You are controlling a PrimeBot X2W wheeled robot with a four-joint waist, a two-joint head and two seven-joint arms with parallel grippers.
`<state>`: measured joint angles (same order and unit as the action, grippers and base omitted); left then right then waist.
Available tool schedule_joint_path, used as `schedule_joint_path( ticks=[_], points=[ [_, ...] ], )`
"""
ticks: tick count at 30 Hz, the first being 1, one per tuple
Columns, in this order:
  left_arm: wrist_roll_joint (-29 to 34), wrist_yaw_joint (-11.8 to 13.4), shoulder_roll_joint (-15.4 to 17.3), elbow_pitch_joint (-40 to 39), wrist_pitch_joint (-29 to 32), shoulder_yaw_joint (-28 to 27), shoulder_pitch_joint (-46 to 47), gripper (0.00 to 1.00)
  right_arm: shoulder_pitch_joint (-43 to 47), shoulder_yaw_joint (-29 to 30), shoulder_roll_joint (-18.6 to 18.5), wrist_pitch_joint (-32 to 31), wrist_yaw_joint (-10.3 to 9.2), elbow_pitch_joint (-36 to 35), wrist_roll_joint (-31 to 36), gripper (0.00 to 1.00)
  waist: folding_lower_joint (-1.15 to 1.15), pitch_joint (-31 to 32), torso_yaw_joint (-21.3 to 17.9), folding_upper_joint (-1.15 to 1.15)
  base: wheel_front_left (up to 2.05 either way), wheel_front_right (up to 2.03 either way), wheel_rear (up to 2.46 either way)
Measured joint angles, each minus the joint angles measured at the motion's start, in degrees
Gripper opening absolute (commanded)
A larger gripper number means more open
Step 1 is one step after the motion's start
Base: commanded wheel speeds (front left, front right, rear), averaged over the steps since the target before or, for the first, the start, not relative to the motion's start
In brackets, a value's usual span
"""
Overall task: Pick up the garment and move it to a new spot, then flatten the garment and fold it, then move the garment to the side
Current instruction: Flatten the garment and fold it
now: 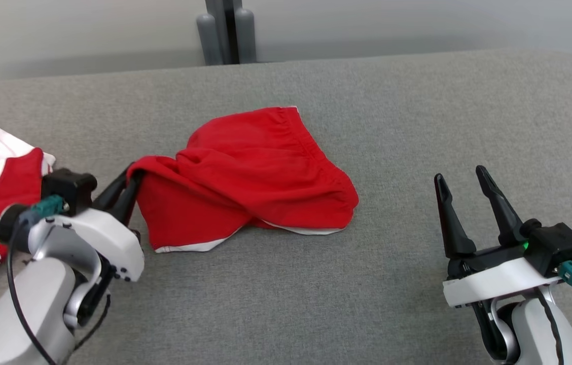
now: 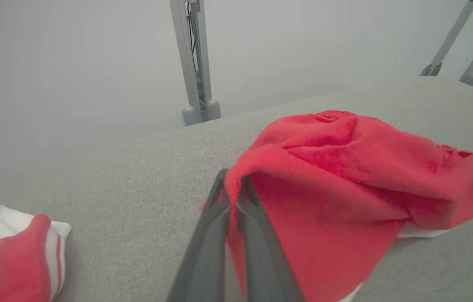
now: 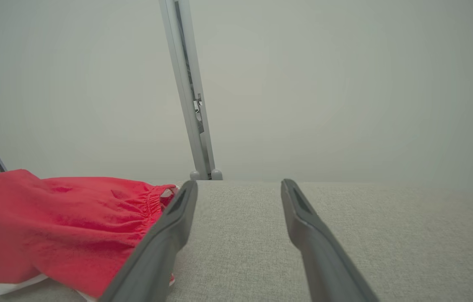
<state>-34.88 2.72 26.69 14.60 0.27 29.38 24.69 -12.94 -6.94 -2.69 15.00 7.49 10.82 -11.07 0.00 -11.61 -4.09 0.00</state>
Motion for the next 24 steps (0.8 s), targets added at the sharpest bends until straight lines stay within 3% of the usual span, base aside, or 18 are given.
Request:
schedule_joint_path(
  ticks=[11,22,24],
  points=[
    [1.1,-4.0,-2.3,19.1,0.6,1.1,13.9,0.00,-2.7,-0.4,0.0,0.0,0.00,-1.6,1.1,1.00,0.00,-7.0,-2.9,0.00,0.00,0.00,0.00],
    [6.0,-4.7,-3.2,33.0,-6.1,3.4,22.9,0.00,-3.9,-0.8,0.0,0.0,0.00,-2.4,1.5,1.00,0.00,-11.4,-4.3,0.00,0.00,0.00,0.00],
    [6.1,-5.0,-4.1,34.8,-7.0,3.8,23.2,0.44,-4.0,-0.8,0.0,0.0,0.00,-2.2,1.5,1.00,0.00,-11.4,-4.0,0.00,0.00,0.00,0.00]
  ],
)
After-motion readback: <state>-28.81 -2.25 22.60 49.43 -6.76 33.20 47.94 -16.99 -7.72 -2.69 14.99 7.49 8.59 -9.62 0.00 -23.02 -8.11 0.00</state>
